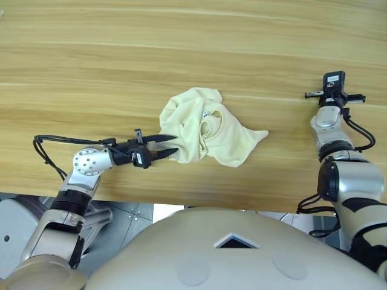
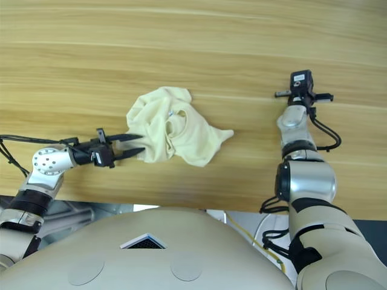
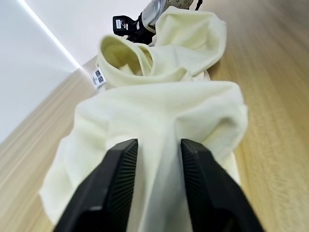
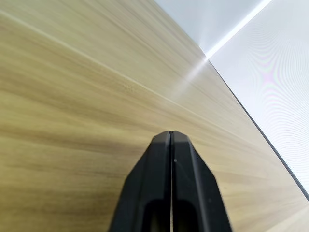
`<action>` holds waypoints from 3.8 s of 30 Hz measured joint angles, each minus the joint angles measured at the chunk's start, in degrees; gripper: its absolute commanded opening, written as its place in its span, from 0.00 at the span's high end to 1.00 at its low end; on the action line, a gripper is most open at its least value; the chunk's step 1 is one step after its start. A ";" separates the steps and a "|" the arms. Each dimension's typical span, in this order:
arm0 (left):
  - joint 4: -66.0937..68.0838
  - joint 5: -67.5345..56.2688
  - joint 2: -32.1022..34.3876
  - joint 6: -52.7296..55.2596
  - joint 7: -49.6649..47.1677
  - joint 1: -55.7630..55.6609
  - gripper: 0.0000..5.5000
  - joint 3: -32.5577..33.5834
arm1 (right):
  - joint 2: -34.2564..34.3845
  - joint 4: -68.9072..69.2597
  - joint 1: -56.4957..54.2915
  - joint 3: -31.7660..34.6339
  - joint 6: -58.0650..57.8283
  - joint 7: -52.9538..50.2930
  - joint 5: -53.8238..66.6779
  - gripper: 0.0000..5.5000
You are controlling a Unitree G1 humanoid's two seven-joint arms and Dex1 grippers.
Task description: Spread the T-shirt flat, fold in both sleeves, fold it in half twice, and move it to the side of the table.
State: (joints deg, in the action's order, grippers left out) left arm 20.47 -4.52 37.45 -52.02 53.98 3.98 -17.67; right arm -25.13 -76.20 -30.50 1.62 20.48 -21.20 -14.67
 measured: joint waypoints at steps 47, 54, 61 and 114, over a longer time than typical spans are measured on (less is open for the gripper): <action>23.40 -9.14 -12.41 -0.39 4.06 -17.42 1.00 7.11 | -18.91 67.20 42.87 -8.95 6.96 48.96 3.58 1.00; 32.30 -5.83 -15.58 -1.68 2.47 -21.49 1.00 8.20 | -19.10 78.61 46.74 -9.97 2.09 51.40 -0.03 1.00; 40.74 -2.43 -17.78 -2.20 0.53 -25.07 1.00 9.46 | -23.26 92.91 47.76 -9.01 -1.69 60.04 3.51 1.00; 52.42 7.57 -21.81 7.43 -13.66 -34.36 1.00 11.30 | -21.46 95.36 34.88 -21.52 -3.57 69.58 -9.03 0.54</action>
State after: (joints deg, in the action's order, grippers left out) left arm 72.89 3.05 15.64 -44.59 40.32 -30.38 -6.37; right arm -46.59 19.16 4.38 -19.90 16.91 48.38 -23.70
